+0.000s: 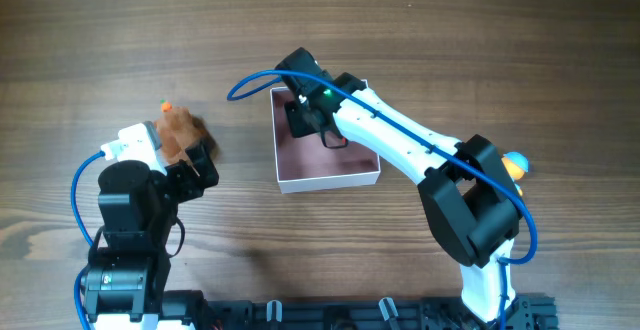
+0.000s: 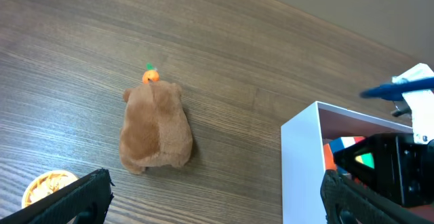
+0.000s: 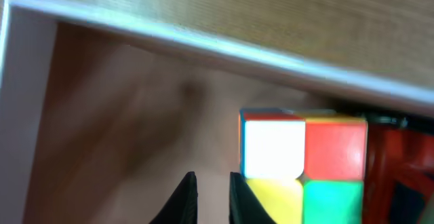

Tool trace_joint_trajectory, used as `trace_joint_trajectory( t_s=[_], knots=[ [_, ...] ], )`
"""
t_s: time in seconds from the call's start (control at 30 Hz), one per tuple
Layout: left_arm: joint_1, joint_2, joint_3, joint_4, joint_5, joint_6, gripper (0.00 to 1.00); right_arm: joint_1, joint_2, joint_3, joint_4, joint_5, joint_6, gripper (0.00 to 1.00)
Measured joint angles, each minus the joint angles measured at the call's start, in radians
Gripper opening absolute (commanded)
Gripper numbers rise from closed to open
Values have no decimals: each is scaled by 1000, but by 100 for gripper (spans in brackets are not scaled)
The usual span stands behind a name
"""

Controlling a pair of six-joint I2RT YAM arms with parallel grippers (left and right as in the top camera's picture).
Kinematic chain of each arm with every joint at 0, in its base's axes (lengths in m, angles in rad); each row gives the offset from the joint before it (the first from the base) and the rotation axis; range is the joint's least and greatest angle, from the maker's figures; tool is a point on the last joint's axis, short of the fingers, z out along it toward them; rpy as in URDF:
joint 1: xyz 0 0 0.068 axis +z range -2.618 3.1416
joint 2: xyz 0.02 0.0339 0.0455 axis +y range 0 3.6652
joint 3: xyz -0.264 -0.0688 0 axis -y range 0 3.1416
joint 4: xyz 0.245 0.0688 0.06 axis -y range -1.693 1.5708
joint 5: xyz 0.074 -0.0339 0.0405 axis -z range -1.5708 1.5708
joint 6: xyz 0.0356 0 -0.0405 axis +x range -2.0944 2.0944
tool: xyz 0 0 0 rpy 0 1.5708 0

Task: Pack container
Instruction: 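Move the right gripper to the duck figure and grasp it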

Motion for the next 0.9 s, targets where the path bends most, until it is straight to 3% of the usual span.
trace_joint_trajectory(
  t_s=[0.07,0.17,0.23,0.33,0.4,0.53,0.73,0.9],
  knots=[
    [0,0,0,0,0,0,100,-1,-20,31,-76,21,-11,33],
    [0,0,0,0,0,0,100,-52,-212,89,-243,79,-17,74],
    [0,0,0,-1,0,0,100,-171,-374,114,-357,88,29,100],
    [0,0,0,0,0,0,100,-490,-554,128,-533,78,128,100],
    [0,0,0,0,0,0,100,-679,-584,129,-644,55,176,100],
    [0,0,0,0,0,0,100,-962,-591,37,-686,32,192,100],
    [0,-2,4,-1,0,0,100,-1000,-591,-463,-369,-44,190,100],
    [0,-2,5,-8,0,0,100,-1000,-587,-705,-122,-63,196,100]
  ],
)
